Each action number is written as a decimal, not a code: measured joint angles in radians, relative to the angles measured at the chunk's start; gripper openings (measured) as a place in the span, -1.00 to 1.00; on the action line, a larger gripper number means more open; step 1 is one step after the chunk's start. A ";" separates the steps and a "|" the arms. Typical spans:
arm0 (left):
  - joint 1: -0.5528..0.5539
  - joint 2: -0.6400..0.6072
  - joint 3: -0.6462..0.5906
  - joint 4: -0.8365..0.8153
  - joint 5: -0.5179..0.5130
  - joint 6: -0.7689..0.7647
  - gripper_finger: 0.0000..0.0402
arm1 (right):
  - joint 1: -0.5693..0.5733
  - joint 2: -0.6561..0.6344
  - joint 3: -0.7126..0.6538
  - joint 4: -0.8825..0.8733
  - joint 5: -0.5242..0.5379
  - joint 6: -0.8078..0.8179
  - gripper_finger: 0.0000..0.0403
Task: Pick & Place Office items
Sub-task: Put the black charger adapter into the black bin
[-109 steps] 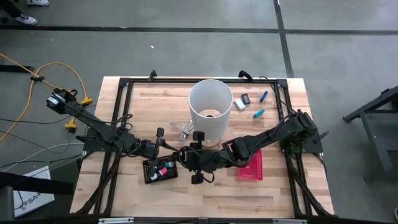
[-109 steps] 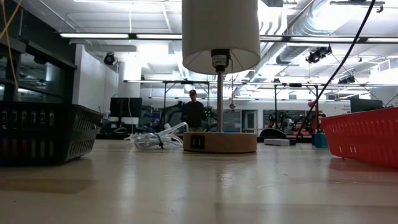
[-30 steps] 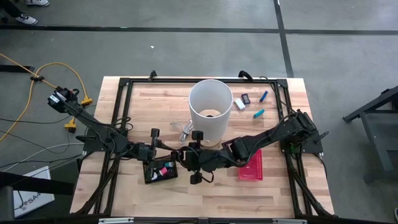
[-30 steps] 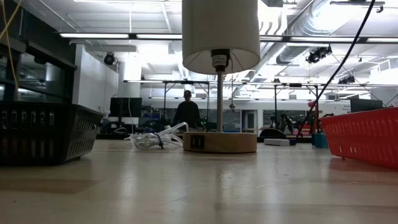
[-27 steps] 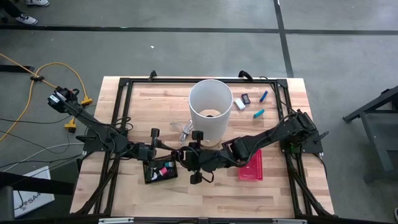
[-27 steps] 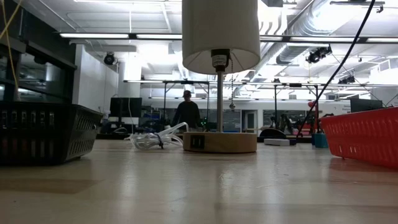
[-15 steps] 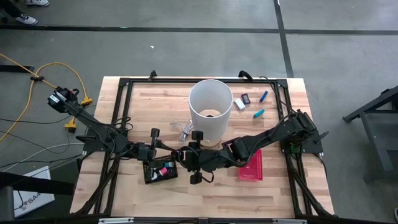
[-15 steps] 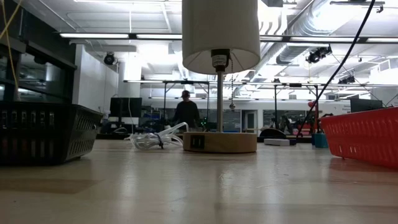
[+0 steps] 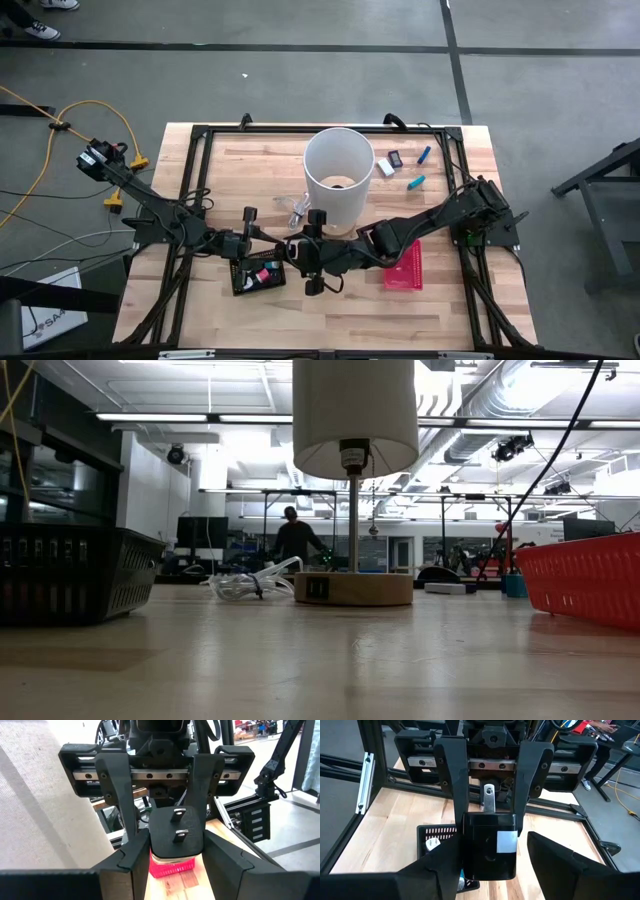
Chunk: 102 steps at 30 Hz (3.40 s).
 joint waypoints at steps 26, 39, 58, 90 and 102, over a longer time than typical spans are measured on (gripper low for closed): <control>-0.019 0.000 0.000 -0.018 -0.065 -0.010 -0.26 | 0.036 -0.022 0.000 -0.073 0.031 -0.004 0.03; -0.055 0.000 0.000 -0.275 -0.160 -0.271 -0.26 | 0.068 -0.063 -0.002 -0.211 0.027 0.118 0.03; -0.125 0.000 0.000 -0.905 -0.029 -1.034 -0.26 | 0.068 -0.066 -0.001 -0.322 -0.028 0.290 0.03; -0.123 0.202 0.000 -0.788 0.015 -1.034 -0.26 | 0.068 -0.064 -0.001 -0.322 -0.029 0.316 0.03; -0.128 0.267 0.005 -0.759 0.050 -1.106 -0.26 | 0.068 -0.064 -0.001 -0.322 -0.029 0.316 0.03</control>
